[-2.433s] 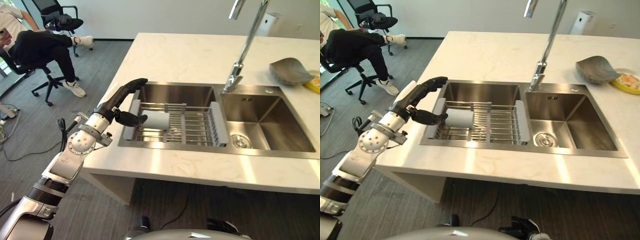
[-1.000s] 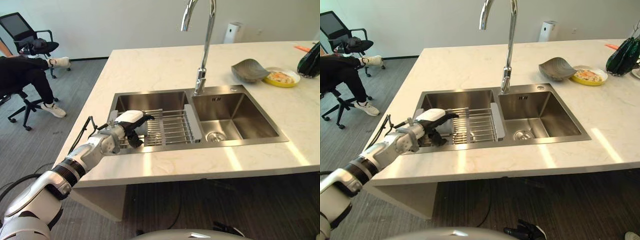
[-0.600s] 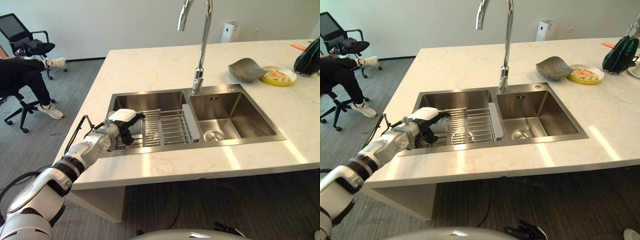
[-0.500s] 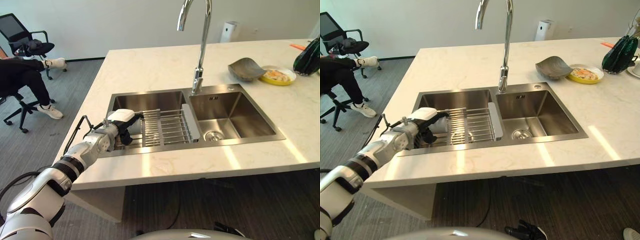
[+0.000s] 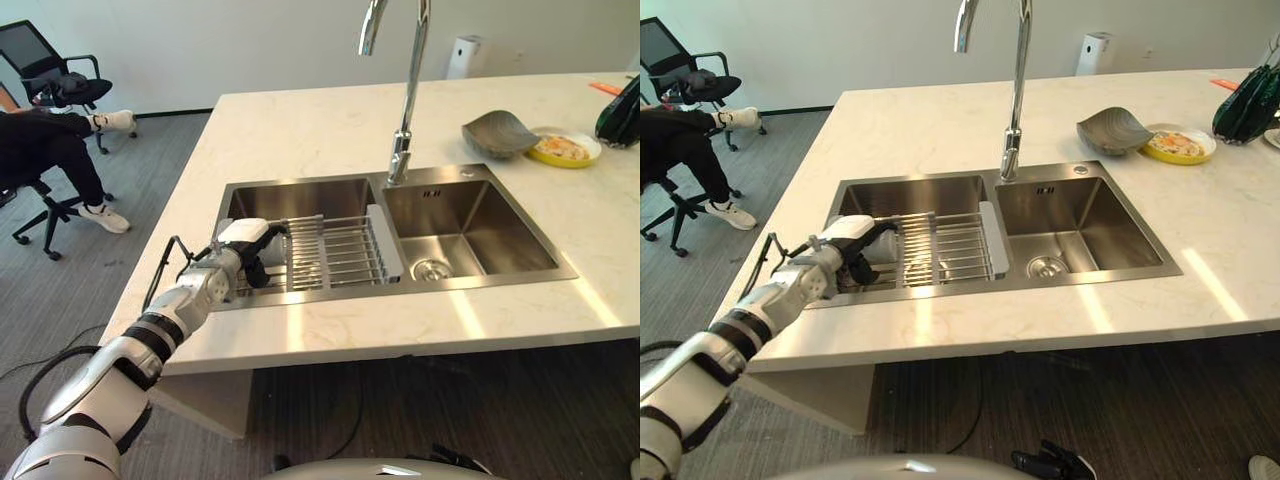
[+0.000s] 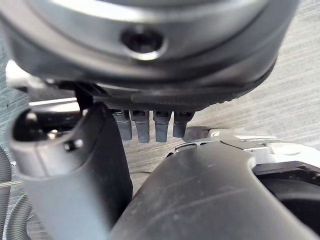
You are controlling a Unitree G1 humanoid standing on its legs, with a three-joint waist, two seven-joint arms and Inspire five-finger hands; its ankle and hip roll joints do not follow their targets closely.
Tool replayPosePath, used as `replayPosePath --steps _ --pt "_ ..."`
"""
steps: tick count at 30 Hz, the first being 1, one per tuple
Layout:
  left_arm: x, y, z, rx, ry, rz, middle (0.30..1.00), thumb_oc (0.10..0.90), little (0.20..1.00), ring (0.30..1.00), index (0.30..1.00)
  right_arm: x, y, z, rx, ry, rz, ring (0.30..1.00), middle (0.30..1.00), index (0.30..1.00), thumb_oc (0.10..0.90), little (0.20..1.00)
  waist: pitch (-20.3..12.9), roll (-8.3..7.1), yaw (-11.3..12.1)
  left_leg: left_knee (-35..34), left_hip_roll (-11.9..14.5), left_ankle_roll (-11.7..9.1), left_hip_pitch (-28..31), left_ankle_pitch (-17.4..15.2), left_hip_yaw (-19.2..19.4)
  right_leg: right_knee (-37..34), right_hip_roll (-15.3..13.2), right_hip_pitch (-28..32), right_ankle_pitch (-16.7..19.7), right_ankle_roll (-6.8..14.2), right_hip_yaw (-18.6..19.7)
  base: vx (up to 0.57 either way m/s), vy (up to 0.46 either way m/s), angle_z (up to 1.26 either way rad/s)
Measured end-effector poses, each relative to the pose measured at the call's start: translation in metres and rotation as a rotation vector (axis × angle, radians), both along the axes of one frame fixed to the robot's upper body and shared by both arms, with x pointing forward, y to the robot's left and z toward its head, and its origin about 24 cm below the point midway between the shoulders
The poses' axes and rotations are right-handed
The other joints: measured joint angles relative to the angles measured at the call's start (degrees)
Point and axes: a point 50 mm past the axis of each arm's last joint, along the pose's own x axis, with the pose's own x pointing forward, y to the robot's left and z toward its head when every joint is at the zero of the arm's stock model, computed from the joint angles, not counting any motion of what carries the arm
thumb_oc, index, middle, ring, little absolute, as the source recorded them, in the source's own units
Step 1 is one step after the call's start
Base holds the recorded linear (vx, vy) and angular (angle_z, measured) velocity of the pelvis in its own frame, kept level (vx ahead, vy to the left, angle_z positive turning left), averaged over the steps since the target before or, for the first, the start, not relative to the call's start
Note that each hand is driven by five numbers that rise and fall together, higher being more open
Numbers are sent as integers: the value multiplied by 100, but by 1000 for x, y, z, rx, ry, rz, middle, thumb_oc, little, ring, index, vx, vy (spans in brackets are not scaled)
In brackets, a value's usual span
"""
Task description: Place the dishes in the dishwasher.
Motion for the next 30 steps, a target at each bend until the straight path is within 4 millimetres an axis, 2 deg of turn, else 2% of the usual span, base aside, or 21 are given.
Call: replayPosePath --steps 7,11,15,24,27,30 --pt "18 -8 -14 -19 26 131 900 800 900 900 900 2 -3 0 -21 19 21 900 900 900 800 900 -52 53 -65 0 0 -39 26 -30 1 0 -2 28 -2 3 -7 0 0 0" --pt "21 -3 -20 -38 75 221 900 800 900 900 900 4 -7 0 -36 27 36 900 900 900 800 900 -130 154 -193 0 11 -48 28 -40 25 2 4 7 -2 3 17 1 9 -3" --pt "21 -2 -20 -73 82 250 900 800 900 900 900 6 -10 0 -49 51 53 900 900 900 800 900 -148 172 -221 1 19 -46 29 -63 44 2 9 0 -3 3 33 2 5 -1" --pt "23 -3 -19 -59 96 250 900 800 900 900 900 8 -14 0 -60 83 52 900 900 900 800 900 -161 186 -210 2 18 -39 29 -72 53 4 9 -6 -3 3 38 0 0 0" --pt "24 -2 -20 52 131 207 900 800 900 900 900 9 -15 0 -63 94 54 900 900 900 800 900 -201 201 -200 2 18 -28 14 -69 51 8 9 -20 -3 2 32 0 0 0" --pt "24 -3 -20 78 136 194 900 800 900 900 900 11 -15 0 -69 98 80 900 900 900 800 900 -207 204 -195 2 19 -8 13 -57 49 19 10 -21 -3 2 30 0 0 0"
